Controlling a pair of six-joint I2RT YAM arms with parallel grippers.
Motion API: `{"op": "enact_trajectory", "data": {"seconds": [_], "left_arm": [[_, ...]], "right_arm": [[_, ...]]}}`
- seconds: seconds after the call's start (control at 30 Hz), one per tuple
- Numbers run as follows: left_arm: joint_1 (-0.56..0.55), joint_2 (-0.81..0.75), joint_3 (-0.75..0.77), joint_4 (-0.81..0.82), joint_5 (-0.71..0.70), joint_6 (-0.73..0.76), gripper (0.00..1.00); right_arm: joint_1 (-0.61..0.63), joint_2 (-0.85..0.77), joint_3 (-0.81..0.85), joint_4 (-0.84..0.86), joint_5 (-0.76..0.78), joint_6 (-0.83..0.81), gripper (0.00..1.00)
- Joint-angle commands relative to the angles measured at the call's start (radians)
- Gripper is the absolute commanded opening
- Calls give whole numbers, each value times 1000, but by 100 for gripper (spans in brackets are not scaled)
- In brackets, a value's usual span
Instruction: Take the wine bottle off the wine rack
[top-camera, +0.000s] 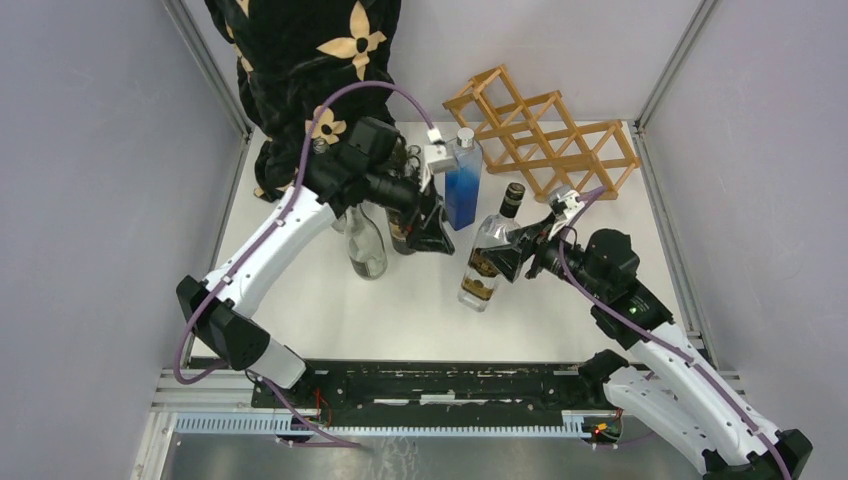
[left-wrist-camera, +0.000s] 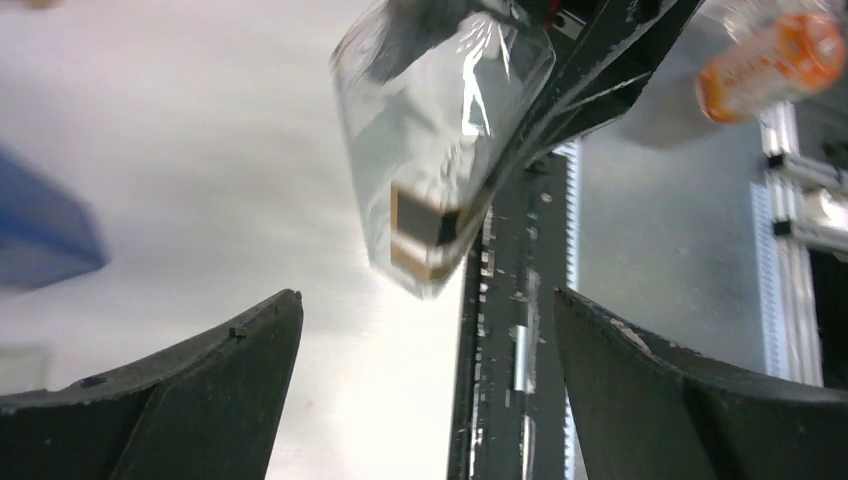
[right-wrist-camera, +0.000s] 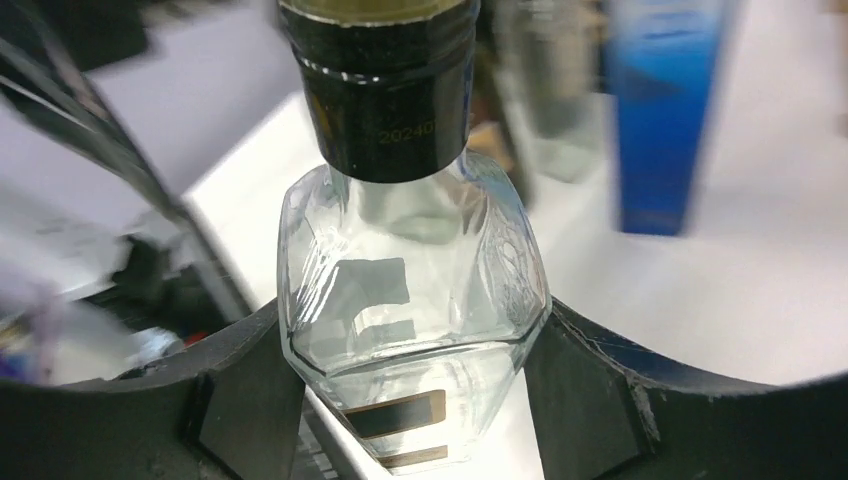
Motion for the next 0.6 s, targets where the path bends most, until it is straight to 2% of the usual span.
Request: {"op": "enact_trajectory", "data": {"seconds": [0.0, 0.2, 0.33, 0.57], "left_arm": [[82, -50, 125, -138, -135, 46, 100], [213, -231, 48, -59, -383, 32, 100], [404, -385, -129, 98, -454, 19, 100], [595, -447, -331, 134, -548, 47, 100]], "right_arm": [[-4, -50, 19, 76, 358, -177, 0], [-4, 41, -110, 325, 527, -220, 0], [-5, 153, -134, 486, 587, -238, 0], [-5, 307, -96, 634, 640, -257, 0]]}}
